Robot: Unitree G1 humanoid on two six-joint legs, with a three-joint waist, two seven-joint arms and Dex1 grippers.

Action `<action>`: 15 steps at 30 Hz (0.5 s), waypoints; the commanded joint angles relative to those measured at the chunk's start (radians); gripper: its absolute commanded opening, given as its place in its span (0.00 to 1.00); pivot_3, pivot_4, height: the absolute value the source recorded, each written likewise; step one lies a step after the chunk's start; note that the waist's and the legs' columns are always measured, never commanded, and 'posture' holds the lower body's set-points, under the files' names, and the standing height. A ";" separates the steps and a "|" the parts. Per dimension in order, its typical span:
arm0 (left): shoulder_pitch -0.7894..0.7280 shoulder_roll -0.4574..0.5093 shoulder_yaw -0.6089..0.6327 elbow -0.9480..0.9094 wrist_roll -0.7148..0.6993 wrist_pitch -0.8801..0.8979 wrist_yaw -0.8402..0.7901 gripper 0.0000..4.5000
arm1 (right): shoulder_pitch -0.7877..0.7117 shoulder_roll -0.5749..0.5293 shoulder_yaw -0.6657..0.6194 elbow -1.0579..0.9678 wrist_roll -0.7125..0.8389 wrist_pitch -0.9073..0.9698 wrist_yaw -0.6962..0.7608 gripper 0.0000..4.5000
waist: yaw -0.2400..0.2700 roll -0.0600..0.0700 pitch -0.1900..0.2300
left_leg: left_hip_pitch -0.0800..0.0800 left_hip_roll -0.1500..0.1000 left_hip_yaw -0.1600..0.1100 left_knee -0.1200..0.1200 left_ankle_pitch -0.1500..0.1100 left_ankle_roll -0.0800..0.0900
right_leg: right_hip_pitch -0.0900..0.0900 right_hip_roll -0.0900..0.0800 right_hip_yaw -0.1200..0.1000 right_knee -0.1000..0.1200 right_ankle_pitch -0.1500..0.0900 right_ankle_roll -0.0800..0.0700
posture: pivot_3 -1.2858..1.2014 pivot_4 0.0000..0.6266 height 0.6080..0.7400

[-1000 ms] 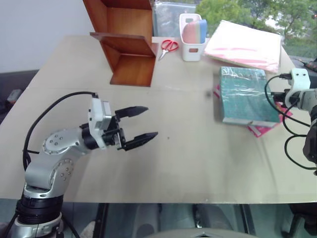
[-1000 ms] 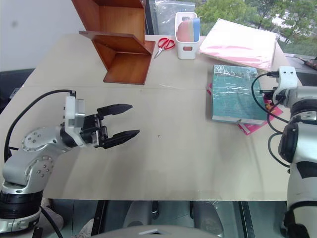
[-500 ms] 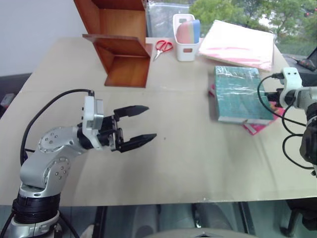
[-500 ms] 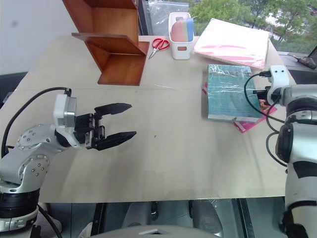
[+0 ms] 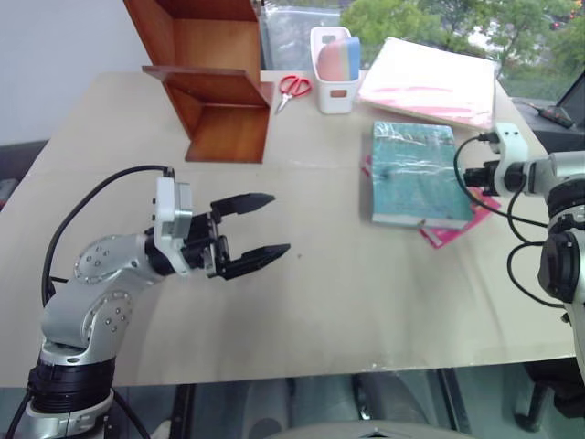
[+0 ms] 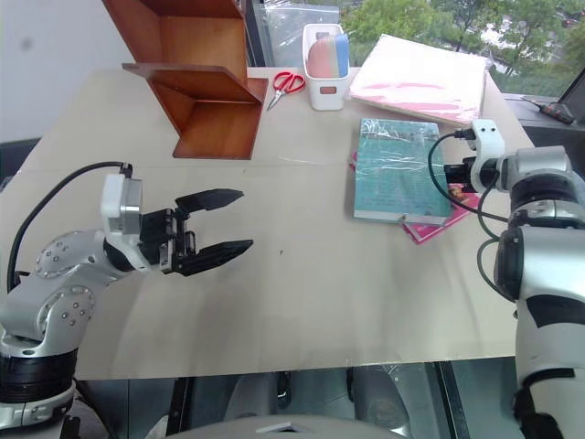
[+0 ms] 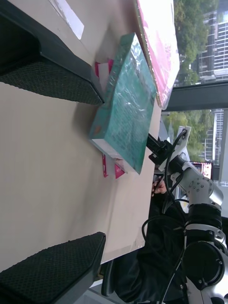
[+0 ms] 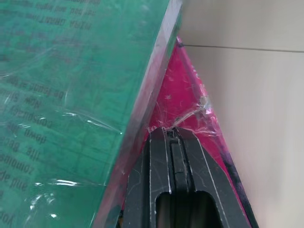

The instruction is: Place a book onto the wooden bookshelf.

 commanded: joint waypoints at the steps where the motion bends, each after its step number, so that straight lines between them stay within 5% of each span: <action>1: -0.012 -0.003 -0.001 -0.014 -0.003 -0.014 0.000 1.00 | 0.039 0.061 0.042 -0.078 0.034 0.067 0.115 0.02 | 0.000 0.000 0.000 | 0.000 0.000 0.000 0.000 0.000 0.000 | 0.000 0.000 0.000 0.000 0.000 0.000 | 0.52 0.24 1.00; 7: -0.011 -0.004 -0.001 -0.016 -0.001 -0.015 0.002 1.00 | 0.093 0.091 0.062 -0.212 0.065 0.135 0.146 0.02 | 0.009 0.000 0.000 | 0.000 0.000 0.000 0.000 0.000 0.000 | 0.000 0.000 -0.001 0.000 0.000 0.000 | 0.52 0.24 1.00; 15: 0.013 -0.007 0.009 -0.013 0.014 -0.031 0.006 1.00 | 0.174 0.019 0.020 -0.411 0.059 0.106 -0.040 0.02 | 0.025 0.000 0.000 | -0.001 0.000 -0.001 0.000 0.000 0.000 | 0.000 -0.001 -0.001 0.000 0.000 0.000 | 0.52 0.24 1.00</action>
